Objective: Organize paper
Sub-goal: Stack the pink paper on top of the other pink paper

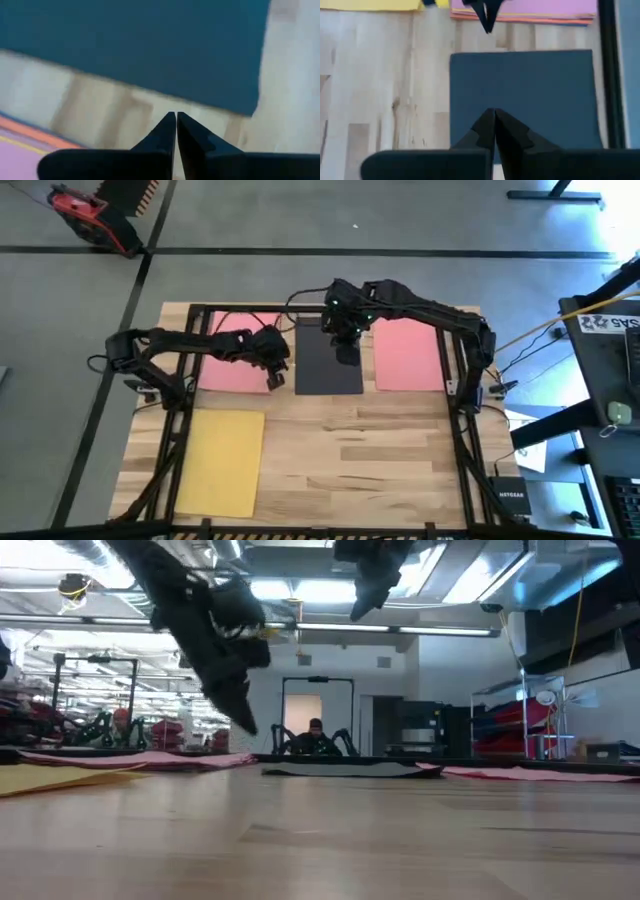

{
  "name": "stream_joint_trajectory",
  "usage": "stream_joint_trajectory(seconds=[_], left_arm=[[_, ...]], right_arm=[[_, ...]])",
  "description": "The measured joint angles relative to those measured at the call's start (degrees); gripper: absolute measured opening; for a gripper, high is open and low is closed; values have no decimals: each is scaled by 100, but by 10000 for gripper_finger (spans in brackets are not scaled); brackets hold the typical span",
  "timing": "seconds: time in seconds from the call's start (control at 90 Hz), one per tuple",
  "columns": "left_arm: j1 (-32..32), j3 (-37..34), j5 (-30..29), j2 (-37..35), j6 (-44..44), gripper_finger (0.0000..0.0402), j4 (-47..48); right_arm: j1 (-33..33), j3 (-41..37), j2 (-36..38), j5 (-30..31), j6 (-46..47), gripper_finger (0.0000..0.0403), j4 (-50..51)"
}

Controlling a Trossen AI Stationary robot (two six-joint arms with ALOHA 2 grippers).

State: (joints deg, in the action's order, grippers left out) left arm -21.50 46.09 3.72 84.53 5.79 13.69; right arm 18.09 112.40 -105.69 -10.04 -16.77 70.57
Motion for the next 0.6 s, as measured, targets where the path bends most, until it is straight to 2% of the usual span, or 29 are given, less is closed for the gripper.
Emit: stream_joint_trajectory(seconds=[0.189,0.356,0.5,0.6], left_arm=[[109,432,14,-337,95,0,861],[545,819,-257,-441,533,0,1899],[996,908,-688,-430,626,0,2665],[1256,908,-754,-428,408,0,3085]], right_arm=[[131,0,369,55,-168,0,116],[321,-106,693,22,-387,0,68],[551,-735,1005,-401,-632,0,-303],[717,-1397,1257,-612,-650,0,-807]])
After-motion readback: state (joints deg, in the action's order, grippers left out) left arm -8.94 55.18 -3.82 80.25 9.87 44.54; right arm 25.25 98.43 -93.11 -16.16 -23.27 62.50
